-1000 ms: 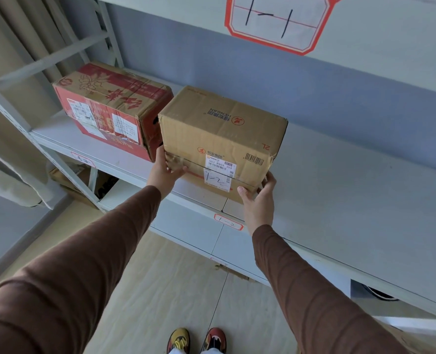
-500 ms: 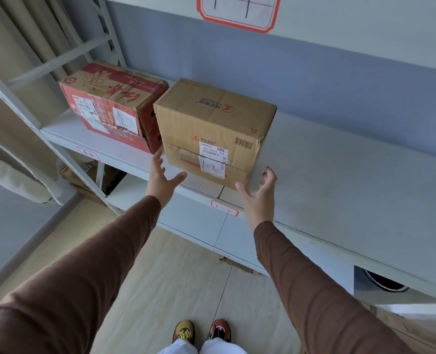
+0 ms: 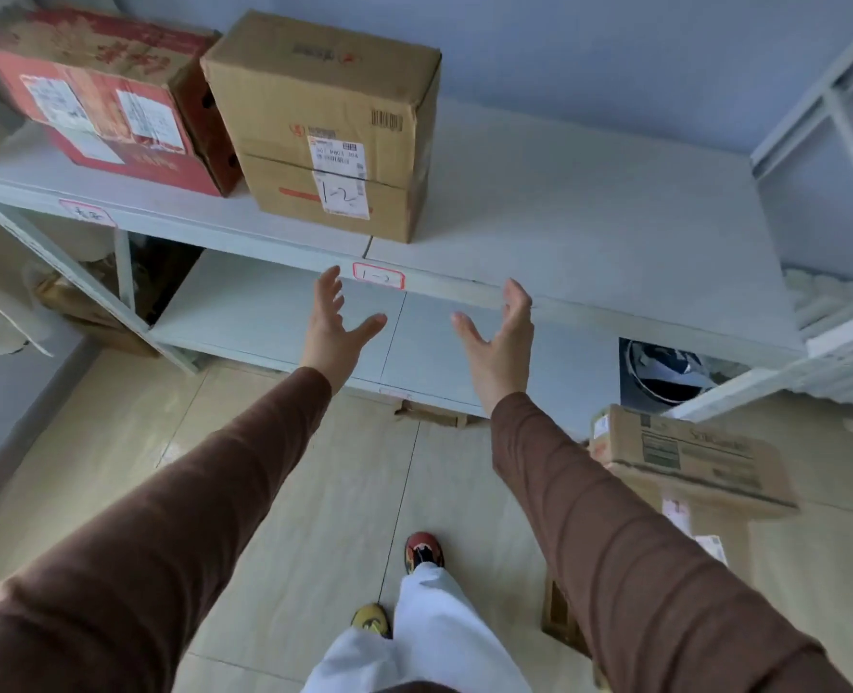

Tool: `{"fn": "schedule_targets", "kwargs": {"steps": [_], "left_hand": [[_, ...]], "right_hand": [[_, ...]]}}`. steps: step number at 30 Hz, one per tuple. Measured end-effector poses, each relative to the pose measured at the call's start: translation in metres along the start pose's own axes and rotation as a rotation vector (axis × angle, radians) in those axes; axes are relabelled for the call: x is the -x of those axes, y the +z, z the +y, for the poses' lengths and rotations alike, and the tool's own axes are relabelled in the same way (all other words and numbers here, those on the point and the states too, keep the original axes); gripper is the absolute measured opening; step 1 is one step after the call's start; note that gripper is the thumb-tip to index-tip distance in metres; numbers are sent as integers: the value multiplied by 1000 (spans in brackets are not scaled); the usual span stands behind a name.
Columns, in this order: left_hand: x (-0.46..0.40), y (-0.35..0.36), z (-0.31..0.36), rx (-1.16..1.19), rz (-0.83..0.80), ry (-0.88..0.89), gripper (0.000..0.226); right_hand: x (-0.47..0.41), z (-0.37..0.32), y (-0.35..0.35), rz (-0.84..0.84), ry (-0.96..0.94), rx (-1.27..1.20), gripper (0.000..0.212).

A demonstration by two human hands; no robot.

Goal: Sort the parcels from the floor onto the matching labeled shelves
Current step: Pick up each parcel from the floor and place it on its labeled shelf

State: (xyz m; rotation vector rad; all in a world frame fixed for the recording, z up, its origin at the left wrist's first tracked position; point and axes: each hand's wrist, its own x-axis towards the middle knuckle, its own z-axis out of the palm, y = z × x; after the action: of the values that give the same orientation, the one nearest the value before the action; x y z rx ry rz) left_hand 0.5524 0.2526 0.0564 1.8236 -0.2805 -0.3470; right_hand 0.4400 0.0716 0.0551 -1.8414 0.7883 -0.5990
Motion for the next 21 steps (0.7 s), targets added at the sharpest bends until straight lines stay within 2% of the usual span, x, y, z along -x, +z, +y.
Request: {"fn": "schedule_targets", "kwargs": {"steps": [10, 17, 21], "left_hand": [[114, 119, 9, -15, -125, -34, 79], [191, 238, 8, -36, -166, -115, 77], [230, 290, -3, -46, -224, -147, 78]], "right_hand": [[65, 62, -134, 14, 48, 60, 76], [90, 138, -258, -13, 116, 67, 76], [96, 174, -315, 36, 170, 121, 76]]}}
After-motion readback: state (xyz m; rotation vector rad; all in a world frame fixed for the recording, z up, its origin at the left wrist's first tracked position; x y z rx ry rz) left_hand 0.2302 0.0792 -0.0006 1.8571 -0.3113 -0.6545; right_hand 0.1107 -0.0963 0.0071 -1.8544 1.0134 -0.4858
